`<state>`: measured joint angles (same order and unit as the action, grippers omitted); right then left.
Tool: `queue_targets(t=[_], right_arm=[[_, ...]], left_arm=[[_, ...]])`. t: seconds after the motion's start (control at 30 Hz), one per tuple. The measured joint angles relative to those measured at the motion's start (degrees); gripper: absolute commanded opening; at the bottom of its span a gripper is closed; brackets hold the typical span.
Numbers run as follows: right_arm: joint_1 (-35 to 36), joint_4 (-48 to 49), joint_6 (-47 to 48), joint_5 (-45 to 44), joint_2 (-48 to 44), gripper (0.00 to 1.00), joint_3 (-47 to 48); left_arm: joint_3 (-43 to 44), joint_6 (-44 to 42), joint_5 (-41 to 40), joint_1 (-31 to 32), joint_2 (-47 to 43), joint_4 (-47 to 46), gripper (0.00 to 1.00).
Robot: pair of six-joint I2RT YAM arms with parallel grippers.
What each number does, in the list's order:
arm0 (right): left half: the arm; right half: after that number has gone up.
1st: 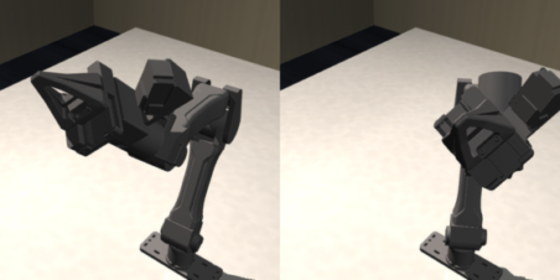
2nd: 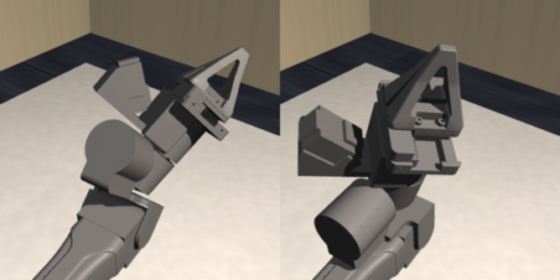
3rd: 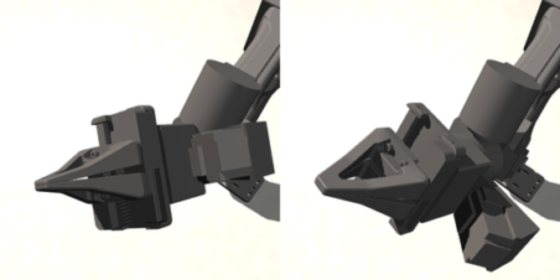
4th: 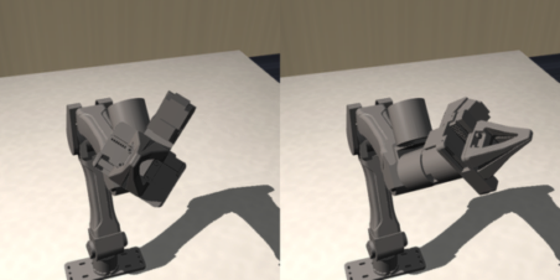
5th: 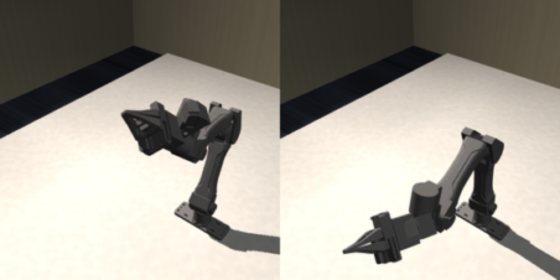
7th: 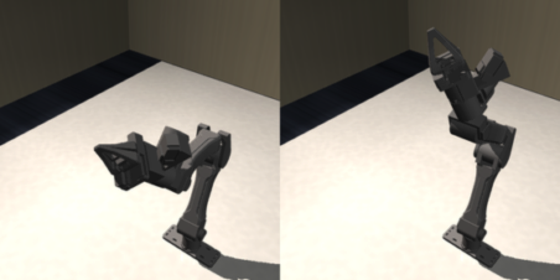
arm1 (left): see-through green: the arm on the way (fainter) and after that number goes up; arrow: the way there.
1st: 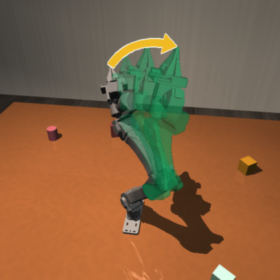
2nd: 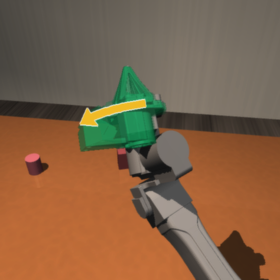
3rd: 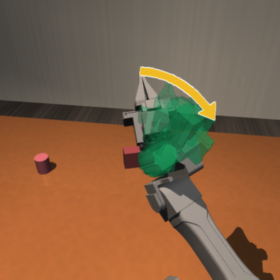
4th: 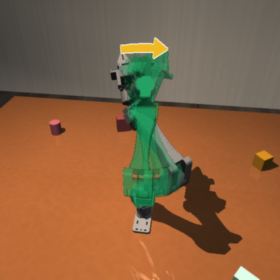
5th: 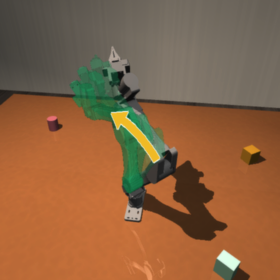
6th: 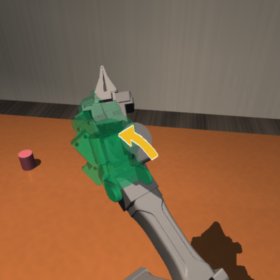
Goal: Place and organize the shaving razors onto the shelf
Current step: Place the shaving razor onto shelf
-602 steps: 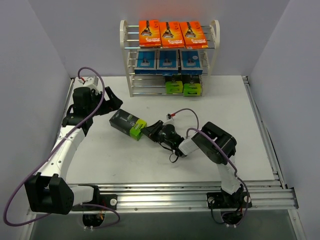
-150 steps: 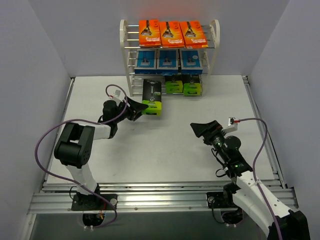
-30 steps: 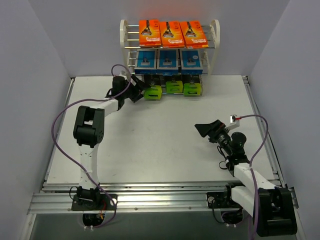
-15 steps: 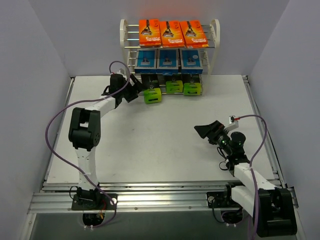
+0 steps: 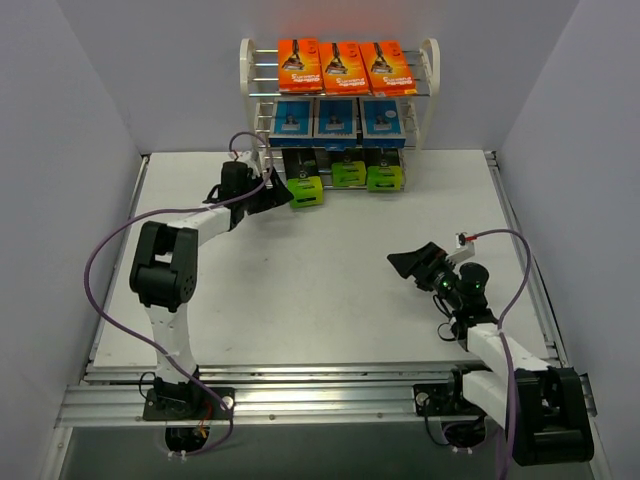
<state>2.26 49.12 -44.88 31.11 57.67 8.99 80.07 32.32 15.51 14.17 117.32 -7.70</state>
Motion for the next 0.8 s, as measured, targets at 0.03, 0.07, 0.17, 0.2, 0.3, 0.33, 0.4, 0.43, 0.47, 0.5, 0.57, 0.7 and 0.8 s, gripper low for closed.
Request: queue_targets(t=[0.03, 0.07, 0.17, 0.2, 0.3, 0.33, 0.4, 0.43, 0.47, 0.5, 0.57, 0.7, 0.8], right_arm=[[0.0, 0.11, 0.0, 0.0, 0.44, 1.0, 0.0], [0.0, 0.37, 0.0, 0.0, 0.87, 1.0, -0.02], [0.0, 1.46, -0.04, 0.0, 2.23, 1.0, -0.13], [0.0, 1.92, -0.04, 0.02, 2.69, 1.0, -0.24], [0.0, 3.32, -0.07, 0.13, 3.8, 1.0, -0.74], [0.0, 3.5, -0.07, 0.22, 4.04, 1.0, -0.92], [0.0, 3.63, -0.02, 0.26, 4.11, 1.0, -1.09], [0.0, 3.78, 0.02, 0.26, 4.11, 1.0, -1.09], [0.0, 3.89, 0.04, 0.24, 4.11, 1.0, -1.09], [0.0, 3.91, 0.07, 0.24, 4.11, 1.0, -1.09], [0.0, 3.98, 0.22, 0.24, 4.13, 1.0, -1.09], [-0.07, 4.61, 0.46, 0.24, 5.01, 1.0, -1.09], [-0.17, 4.74, 0.61, 0.26, 5.92, 1.0, -1.07]], left_arm=[[-0.72, -1.31, -0.39, 0.35, -0.11, 0.0, 0.94], [-1.2, -2.69, -0.81, 0.7, -0.11, -0.04, 0.94], [-1.9, -7.02, -2.6, 2.03, -0.11, -0.52, 0.94], [-1.9, -8.13, -3.32, 2.51, -0.11, -0.72, 0.94], [-1.88, -10.71, -5.62, 3.78, -0.11, -1.7, 0.94], [-1.88, -11.37, -6.49, 4.17, -0.11, -1.81, 0.94], [-1.81, -12.61, -8.35, 4.79, -0.11, -1.9, 0.94], [-1.79, -13.25, -9.31, 5.01, -0.11, -1.9, 0.94], [-1.73, -13.77, -10.21, 5.25, -0.11, -1.88, 0.94], [-1.68, -14.4, -11.19, 5.44, -0.11, -1.9, 0.94], [-1.36, -15.63, -13.46, 5.95, -0.09, -1.88, 0.94], [-0.11, -17.53, -16.92, 6.71, 0.09, -1.97, 0.94], [1.22, -18.08, -18.8, 7.08, 0.79, -2.12, 0.94]])
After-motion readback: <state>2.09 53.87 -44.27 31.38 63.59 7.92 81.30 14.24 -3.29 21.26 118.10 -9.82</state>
